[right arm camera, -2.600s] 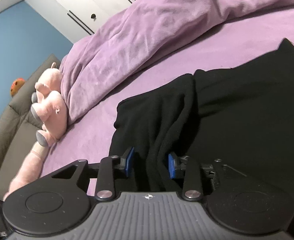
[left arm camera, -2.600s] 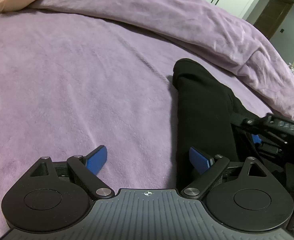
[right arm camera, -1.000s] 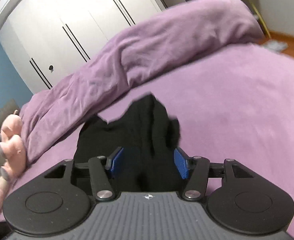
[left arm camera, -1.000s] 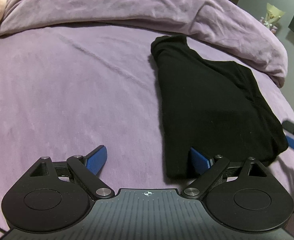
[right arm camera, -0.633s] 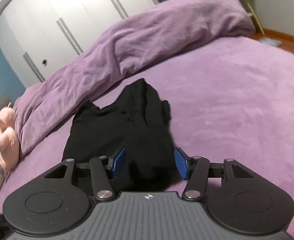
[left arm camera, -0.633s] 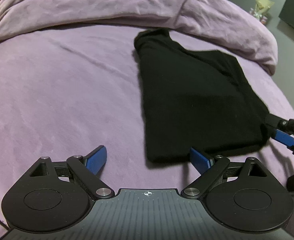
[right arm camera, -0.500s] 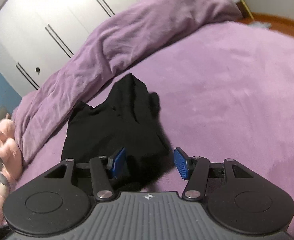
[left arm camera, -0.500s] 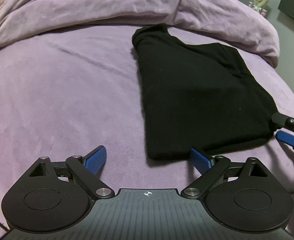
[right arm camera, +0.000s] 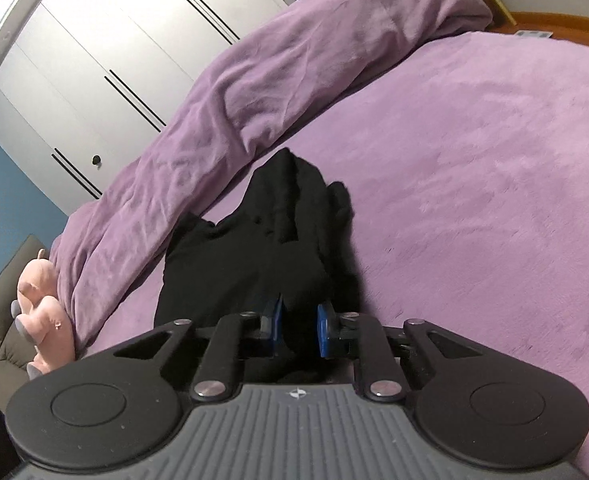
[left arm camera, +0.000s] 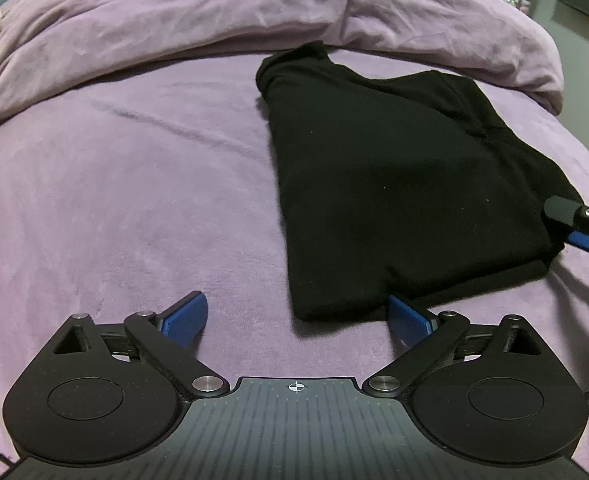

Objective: Fold small clothes

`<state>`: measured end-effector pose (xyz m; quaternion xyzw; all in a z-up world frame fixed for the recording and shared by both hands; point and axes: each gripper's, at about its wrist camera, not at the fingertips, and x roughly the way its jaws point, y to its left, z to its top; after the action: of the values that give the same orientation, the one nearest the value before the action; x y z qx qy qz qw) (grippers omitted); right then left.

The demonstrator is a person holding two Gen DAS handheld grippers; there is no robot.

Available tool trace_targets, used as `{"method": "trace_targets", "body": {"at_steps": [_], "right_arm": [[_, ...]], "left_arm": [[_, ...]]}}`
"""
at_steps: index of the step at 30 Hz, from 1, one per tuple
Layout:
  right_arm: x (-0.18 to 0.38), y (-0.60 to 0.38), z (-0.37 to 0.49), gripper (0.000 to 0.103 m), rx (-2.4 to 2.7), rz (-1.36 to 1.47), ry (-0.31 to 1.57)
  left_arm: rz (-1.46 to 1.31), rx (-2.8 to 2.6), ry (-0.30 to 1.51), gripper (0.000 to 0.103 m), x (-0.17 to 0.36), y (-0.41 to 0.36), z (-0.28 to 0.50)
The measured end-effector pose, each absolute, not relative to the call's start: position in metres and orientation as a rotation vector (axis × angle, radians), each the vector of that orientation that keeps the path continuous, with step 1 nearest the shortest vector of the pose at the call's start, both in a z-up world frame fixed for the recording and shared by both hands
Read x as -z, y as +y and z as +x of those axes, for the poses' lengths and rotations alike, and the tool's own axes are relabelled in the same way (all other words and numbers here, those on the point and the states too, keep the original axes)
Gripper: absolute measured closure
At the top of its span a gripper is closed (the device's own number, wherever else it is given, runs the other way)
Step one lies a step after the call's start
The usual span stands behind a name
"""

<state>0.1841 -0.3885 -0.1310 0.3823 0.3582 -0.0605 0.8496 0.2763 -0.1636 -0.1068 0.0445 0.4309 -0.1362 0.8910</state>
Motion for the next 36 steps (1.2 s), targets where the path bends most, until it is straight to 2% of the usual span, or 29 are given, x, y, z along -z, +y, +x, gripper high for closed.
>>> {"method": "trace_targets", "body": {"at_steps": [4,6,11,14,18,22,24,28,30,33,35,36], "right_arm": [[0.136,-0.392,0.188,0.084,0.118,0.876,0.777],[0.136,-0.392,0.19,0.087,0.116,0.897,0.777],[0.154,-0.414,0.178,0.092,0.021,1.306,0.7],[0.167,-0.419,0.173,0.093,0.015,1.402,0.704],[0.163,-0.411,0.177,0.094,0.021,1.292,0.766],[0.154,-0.409,0.182,0.094,-0.019,1.284,0.742],[0.154,-0.41,0.182,0.094,-0.018,1.27,0.741],[0.157,-0.409,0.183,0.093,0.056,1.056,0.845],[0.15,-0.408,0.182,0.091,0.026,0.981,0.856],[0.137,-0.414,0.179,0.074,0.047,0.895,0.84],[0.13,-0.419,0.178,0.051,0.087,0.831,0.814],[0.127,-0.424,0.179,0.049,0.09,0.811,0.795]], "left_arm": [[0.076,0.275,0.895,0.002,0.106,-0.162,0.279],[0.054,0.272,0.894,0.002,0.106,-0.159,0.281],[-0.001,0.232,0.892,0.009,0.101,-0.148,0.288],[-0.013,0.15,0.859,0.005,0.095,-0.14,0.291],[-0.133,0.128,0.905,0.005,0.098,-0.121,0.301],[-0.164,0.089,0.845,0.005,0.091,-0.111,0.297],[-0.138,0.011,0.8,0.009,0.088,-0.106,0.294],[-0.181,0.021,0.904,0.009,0.099,-0.086,0.308],[-0.206,0.066,0.888,0.009,0.096,-0.08,0.306],[-0.256,0.166,0.868,0.009,0.091,-0.073,0.306],[-0.337,0.234,0.87,0.008,0.089,-0.067,0.314],[-0.375,0.274,0.876,0.008,0.09,-0.065,0.318]]}}
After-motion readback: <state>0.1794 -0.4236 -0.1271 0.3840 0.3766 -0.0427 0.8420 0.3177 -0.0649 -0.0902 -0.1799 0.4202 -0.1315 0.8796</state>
